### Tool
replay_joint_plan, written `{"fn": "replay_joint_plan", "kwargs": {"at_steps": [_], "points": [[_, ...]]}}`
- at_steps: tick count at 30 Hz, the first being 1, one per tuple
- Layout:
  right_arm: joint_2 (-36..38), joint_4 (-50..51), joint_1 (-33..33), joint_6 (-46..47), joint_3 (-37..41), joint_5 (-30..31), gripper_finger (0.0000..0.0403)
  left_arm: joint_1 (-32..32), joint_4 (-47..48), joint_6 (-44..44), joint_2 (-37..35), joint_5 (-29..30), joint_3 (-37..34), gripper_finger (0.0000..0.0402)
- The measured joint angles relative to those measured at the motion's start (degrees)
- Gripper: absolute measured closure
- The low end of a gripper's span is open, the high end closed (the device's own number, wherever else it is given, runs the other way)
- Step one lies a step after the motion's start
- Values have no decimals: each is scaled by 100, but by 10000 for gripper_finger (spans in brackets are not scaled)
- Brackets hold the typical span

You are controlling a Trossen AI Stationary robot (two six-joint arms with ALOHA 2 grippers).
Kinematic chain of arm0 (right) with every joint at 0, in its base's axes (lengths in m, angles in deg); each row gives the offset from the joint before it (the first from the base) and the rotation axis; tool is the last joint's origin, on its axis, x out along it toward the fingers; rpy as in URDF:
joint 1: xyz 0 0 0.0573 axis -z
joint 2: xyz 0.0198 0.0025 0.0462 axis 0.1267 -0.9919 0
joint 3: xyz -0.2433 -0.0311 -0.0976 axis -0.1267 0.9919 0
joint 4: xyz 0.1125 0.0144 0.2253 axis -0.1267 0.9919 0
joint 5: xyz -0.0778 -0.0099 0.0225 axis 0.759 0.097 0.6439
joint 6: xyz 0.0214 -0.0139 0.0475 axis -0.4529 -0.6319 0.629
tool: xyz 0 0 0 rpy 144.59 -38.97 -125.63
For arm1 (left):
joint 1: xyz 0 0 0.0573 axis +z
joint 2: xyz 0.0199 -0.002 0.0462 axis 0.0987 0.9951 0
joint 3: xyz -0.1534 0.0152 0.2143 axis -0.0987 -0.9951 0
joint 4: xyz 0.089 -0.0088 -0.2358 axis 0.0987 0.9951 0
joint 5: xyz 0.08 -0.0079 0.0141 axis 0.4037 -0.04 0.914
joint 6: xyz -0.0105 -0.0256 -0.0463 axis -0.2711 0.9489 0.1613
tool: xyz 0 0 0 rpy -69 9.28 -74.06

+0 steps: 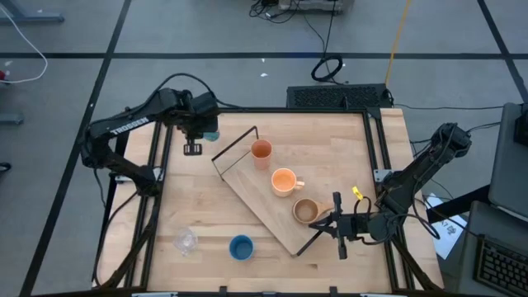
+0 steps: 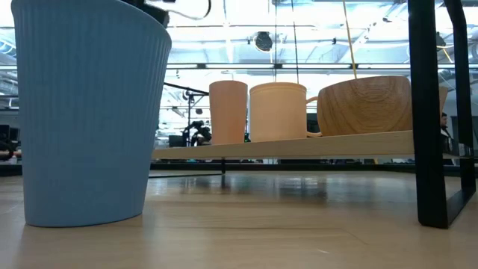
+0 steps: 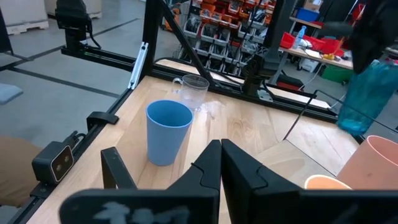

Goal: Stack small to large cups/mugs on shelf
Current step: Put the blue glass on the shelf

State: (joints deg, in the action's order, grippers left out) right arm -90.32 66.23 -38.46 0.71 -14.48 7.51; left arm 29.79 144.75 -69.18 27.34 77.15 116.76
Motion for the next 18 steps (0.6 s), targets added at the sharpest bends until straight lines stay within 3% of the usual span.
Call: {"fn": "replay_joint_plan", "kwargs": {"at_steps": [6,18], "points": [[0,4,0,2,1,0,403,-491,428,107,-2,2,873,397],[0,4,0,9,1,0,403,-1589,426,321,-4,79,2360,397]]}}
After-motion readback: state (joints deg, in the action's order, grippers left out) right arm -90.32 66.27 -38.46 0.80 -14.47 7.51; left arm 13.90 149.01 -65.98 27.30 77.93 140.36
